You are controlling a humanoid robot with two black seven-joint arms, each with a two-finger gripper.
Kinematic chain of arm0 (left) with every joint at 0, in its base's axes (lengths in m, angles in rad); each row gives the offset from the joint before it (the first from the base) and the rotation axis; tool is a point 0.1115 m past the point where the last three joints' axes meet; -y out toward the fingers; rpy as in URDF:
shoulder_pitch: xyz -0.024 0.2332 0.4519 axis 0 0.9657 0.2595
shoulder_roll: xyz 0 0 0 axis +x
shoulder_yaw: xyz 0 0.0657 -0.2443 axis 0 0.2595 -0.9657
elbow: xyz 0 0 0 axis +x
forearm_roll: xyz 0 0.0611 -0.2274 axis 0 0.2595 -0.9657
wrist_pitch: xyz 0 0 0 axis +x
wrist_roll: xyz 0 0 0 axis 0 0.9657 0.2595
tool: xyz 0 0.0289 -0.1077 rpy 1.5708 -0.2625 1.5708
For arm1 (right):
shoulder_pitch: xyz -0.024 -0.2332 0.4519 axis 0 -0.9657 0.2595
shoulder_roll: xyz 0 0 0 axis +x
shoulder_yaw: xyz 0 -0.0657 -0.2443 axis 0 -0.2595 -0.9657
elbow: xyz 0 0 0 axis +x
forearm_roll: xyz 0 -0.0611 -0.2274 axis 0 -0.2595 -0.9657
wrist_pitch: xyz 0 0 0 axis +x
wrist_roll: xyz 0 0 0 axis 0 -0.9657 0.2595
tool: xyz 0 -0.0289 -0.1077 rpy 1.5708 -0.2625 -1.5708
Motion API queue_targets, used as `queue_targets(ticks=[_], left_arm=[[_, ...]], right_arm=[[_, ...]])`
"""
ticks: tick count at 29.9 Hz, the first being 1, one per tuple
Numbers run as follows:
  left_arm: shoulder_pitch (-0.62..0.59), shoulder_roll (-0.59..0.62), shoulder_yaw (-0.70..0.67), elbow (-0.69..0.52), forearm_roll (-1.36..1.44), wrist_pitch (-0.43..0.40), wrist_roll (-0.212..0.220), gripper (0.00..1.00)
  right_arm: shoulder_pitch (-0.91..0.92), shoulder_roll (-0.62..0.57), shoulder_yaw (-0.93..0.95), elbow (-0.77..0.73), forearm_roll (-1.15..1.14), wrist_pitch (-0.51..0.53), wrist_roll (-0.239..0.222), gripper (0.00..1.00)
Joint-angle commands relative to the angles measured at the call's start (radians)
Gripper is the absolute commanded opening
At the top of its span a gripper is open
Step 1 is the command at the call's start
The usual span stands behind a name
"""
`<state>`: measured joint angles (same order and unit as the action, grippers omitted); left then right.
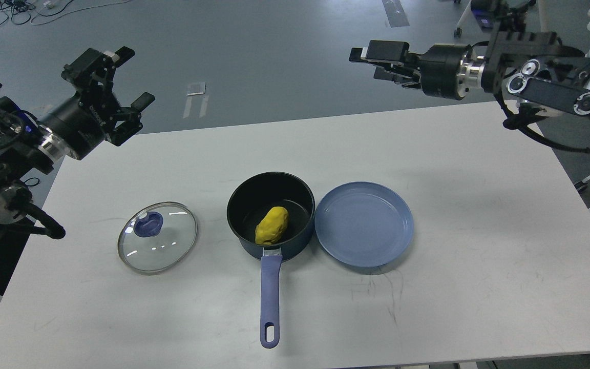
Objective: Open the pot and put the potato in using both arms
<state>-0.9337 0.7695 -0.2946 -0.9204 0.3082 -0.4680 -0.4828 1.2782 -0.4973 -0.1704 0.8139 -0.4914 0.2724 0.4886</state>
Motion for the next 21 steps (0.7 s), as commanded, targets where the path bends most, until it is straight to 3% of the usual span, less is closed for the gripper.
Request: queue_targets(ticks=[1, 11, 14, 21], left_arm=[[0.009, -0.006, 0.0, 0.0, -0.001, 0.0, -0.002, 0.98], [0.026, -0.019, -0.003, 0.002, -0.018, 0.0, -0.006, 0.98], [0.041, -0.027, -0.003, 0.002, -0.038, 0.002, -0.006, 0.98], [0.084, -0.056, -0.038, 0.006, -0.04, 0.0, -0.003, 0.98]], right_arm=[[-0.14, -0.032, 0.077, -0.002, 0.14, -0.002, 0.0, 0.91], [-0.396, -0.024, 0.334, 0.004, 0.465, 0.008, 0.0, 0.93], [-0.436, -0.018, 0.361, 0.002, 0.467, 0.008, 0.0, 0.99], [-0.484, -0.012, 0.355, 0.011, 0.461, 0.011, 0.0, 1.0]])
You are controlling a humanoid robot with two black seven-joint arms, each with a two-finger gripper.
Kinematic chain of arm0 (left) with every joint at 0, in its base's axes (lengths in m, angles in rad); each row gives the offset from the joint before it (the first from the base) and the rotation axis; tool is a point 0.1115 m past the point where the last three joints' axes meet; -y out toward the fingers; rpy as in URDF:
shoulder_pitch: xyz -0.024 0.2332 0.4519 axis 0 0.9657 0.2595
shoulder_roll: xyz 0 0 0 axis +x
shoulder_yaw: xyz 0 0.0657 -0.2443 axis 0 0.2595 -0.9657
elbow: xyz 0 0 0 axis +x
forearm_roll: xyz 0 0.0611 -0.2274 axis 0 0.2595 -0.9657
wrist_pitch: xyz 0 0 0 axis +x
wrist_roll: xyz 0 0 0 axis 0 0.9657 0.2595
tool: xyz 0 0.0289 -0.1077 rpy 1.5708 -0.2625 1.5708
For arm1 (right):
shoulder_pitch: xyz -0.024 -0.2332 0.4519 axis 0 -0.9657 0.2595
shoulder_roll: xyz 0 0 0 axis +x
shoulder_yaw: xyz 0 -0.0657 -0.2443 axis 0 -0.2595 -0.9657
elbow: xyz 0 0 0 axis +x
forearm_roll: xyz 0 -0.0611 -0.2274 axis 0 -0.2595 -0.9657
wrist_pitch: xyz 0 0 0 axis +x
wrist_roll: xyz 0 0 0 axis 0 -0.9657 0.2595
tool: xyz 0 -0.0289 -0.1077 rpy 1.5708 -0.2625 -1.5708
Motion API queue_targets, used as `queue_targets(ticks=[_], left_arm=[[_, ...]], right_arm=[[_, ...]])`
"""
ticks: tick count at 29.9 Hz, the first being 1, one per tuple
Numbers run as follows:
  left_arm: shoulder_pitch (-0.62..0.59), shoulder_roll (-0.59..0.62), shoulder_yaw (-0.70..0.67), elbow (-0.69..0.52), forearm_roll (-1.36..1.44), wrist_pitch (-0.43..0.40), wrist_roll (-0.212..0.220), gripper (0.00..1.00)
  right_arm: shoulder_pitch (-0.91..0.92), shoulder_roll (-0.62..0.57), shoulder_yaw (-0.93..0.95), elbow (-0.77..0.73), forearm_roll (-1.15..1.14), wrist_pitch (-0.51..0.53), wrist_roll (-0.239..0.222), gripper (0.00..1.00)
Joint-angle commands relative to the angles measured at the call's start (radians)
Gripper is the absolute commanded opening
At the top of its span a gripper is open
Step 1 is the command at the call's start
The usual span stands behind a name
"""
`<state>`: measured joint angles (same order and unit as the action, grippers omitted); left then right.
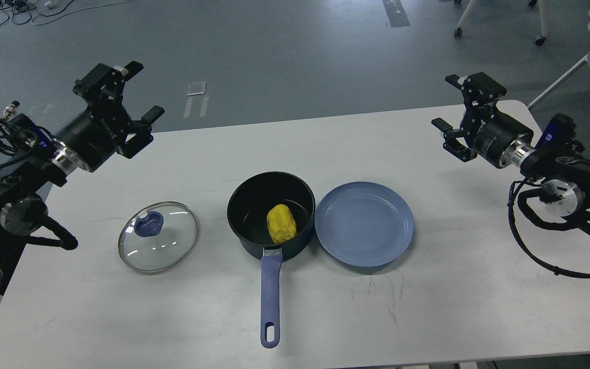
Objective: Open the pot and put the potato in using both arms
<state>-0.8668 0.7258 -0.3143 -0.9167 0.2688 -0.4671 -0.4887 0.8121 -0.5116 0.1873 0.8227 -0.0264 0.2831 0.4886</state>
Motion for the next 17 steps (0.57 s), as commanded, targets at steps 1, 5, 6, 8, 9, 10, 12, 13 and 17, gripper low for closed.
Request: queue_targets(ticks=[1, 5, 6, 8, 9, 10, 12, 13, 17], left_arm=[[0.018, -0.014, -0.02, 0.002, 0.001, -0.001, 0.002, 0.98], [0.02, -0.023, -0.022, 0.002, 0.001, -0.001, 0.002, 0.98], [0.025, -0.023, -0.022, 0.002, 0.0, -0.001, 0.002, 0.98], [0.032, -0.026, -0.023, 0.004, 0.0, -0.001, 0.002, 0.98], [0.038, -0.029, -0.028, 0.004, 0.0, -0.001, 0.002, 0.98], [0.043, -0.029, -0.029, 0.004, 0.0, -0.001, 0.002, 0.98], [0.049, -0.031, -0.029, 0.004, 0.0, -0.001, 0.002, 0.98], [0.049, -0.031, -0.029, 0.004, 0.0, -0.001, 0.001, 0.98], [0.054, -0.037, -0.04, 0.009, 0.0, -0.001, 0.002, 0.98]], right_arm=[[-0.022, 0.001, -0.005, 0.004, -0.006, 0.001, 0.0, 1.0], [-0.025, -0.01, -0.003, 0.012, -0.006, 0.002, 0.0, 1.0], [-0.027, -0.01, -0.003, 0.016, -0.006, 0.002, 0.0, 1.0], [-0.027, -0.01, -0.003, 0.021, -0.006, 0.002, 0.0, 1.0], [-0.03, -0.01, -0.002, 0.021, -0.006, 0.002, 0.0, 1.0], [-0.03, -0.008, -0.002, 0.021, -0.006, 0.002, 0.0, 1.0], [-0.031, -0.008, -0.002, 0.019, -0.006, 0.002, 0.0, 1.0], [-0.031, -0.008, -0.002, 0.018, -0.006, 0.002, 0.0, 1.0], [-0.034, -0.008, -0.005, 0.018, -0.006, 0.002, 0.0, 1.0]])
